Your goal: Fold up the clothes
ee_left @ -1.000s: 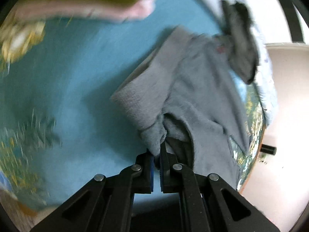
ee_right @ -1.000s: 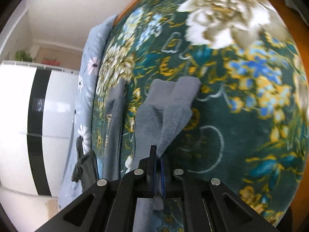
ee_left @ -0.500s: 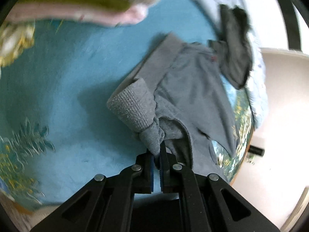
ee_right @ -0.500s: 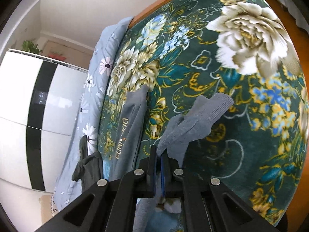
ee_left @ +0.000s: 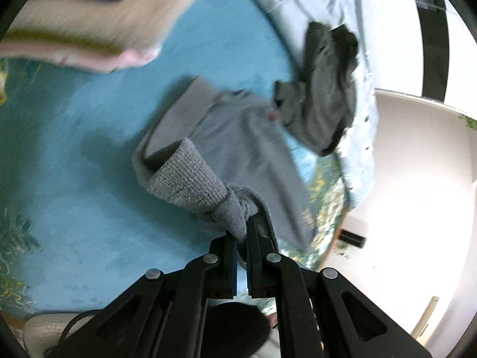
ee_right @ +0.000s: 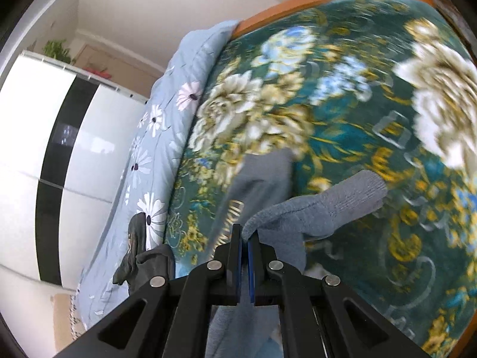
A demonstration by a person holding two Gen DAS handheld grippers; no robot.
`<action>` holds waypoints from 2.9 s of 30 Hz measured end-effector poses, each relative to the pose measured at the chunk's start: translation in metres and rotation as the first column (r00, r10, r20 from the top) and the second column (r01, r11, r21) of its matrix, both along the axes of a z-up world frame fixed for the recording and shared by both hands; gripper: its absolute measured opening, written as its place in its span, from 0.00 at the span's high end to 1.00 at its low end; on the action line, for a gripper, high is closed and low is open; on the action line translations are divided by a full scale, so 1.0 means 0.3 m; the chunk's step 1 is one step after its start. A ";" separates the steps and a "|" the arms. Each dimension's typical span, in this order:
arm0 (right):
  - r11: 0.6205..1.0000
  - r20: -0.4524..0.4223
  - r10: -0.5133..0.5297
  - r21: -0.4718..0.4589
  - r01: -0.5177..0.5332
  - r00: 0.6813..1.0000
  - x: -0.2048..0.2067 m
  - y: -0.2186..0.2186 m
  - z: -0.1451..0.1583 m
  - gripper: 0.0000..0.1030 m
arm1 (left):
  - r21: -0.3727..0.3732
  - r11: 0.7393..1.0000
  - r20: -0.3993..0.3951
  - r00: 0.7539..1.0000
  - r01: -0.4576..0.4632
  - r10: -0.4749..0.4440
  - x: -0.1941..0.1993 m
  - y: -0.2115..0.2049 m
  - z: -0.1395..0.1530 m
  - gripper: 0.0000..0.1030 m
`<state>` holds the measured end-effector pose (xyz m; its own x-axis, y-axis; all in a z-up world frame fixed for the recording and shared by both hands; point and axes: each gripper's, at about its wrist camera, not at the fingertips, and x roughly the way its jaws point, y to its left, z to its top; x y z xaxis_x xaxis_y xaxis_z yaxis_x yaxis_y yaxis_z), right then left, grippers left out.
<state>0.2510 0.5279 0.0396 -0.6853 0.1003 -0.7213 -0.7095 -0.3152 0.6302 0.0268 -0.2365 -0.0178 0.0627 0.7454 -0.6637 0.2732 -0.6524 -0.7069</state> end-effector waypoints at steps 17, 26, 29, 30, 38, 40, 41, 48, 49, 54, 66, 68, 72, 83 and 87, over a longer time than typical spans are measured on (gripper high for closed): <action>0.990 0.183 0.055 -0.136 -0.030 0.982 -0.536 0.114 -0.320 0.97 | -0.096 0.981 0.014 0.986 -0.166 0.168 -0.420 0.230 -0.152 0.96; 0.976 -0.010 0.088 -0.197 -0.089 0.996 -0.510 0.171 -0.380 0.81 | -0.139 0.953 0.018 0.962 -0.268 0.273 -0.499 0.270 -0.333 0.96; 0.986 -0.081 0.069 -0.148 -0.080 0.994 -0.433 0.213 -0.327 0.52 | -0.127 0.945 0.030 0.951 -0.303 0.309 -0.500 0.266 -0.372 0.96; 0.988 -0.100 0.059 -0.133 -0.072 0.993 -0.403 0.228 -0.310 0.52 | -0.124 0.943 0.030 0.949 -0.308 0.314 -0.502 0.266 -0.379 0.96; 0.990 -0.091 -0.071 -0.128 0.059 0.993 -0.131 0.289 -0.341 0.51 | -0.054 0.960 -0.040 0.961 -0.276 0.274 -0.456 0.284 -0.295 0.69; 0.983 -0.118 -0.067 -0.177 0.046 0.991 -0.121 0.267 -0.387 0.51 | -0.037 0.968 -0.052 0.968 -0.247 0.245 -0.418 0.279 -0.259 0.68; 0.978 -0.142 -0.066 -0.204 0.036 0.988 -0.123 0.253 -0.410 0.51 | -0.029 0.971 -0.053 0.970 -0.239 0.238 -0.402 0.272 -0.249 0.68; 0.958 -0.066 -0.098 -0.277 0.076 0.993 -0.201 0.222 -0.507 0.51 | -0.053 0.976 -0.024 0.977 -0.211 0.210 -0.287 0.196 -0.249 0.68; 0.953 -0.062 -0.119 -0.286 0.096 0.991 -0.205 0.226 -0.514 0.52 | -0.062 0.975 -0.017 0.977 -0.212 0.211 -0.268 0.182 -0.257 0.68; 0.974 -0.128 -0.085 -0.218 0.056 0.988 -0.249 0.235 -0.428 0.87 | -0.083 0.965 0.026 0.967 -0.250 0.252 -0.212 0.125 -0.301 0.68; 0.979 -0.061 -0.094 -0.189 0.081 0.994 -0.194 0.287 -0.459 0.81 | -0.077 0.971 -0.003 0.974 -0.227 0.228 -0.202 0.143 -0.288 0.68; 0.981 -0.079 -0.092 -0.178 0.077 0.993 -0.179 0.287 -0.450 0.66 | -0.078 0.971 -0.015 0.974 -0.226 0.225 -0.196 0.138 -0.283 0.68; 0.983 -0.074 -0.076 -0.171 0.063 0.994 -0.112 0.267 -0.456 0.56 | -0.097 0.972 -0.022 0.977 -0.215 0.214 -0.165 0.120 -0.287 0.56; 0.961 -0.132 -0.079 -0.274 0.040 0.988 -0.121 0.227 -0.559 0.43 | -0.122 0.935 0.075 0.936 -0.333 0.343 -0.076 0.101 -0.445 0.42; 0.960 -0.147 -0.084 -0.278 0.040 0.986 -0.146 0.231 -0.566 0.43 | -0.130 0.922 0.015 0.929 -0.365 0.370 -0.087 0.157 -0.453 0.42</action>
<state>0.2073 0.5971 -0.1302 -0.7901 -0.0398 -0.6116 -0.6081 -0.0743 0.7904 0.0007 -0.1894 -0.1538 -0.1726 0.6336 -0.7542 0.5354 -0.5823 -0.6118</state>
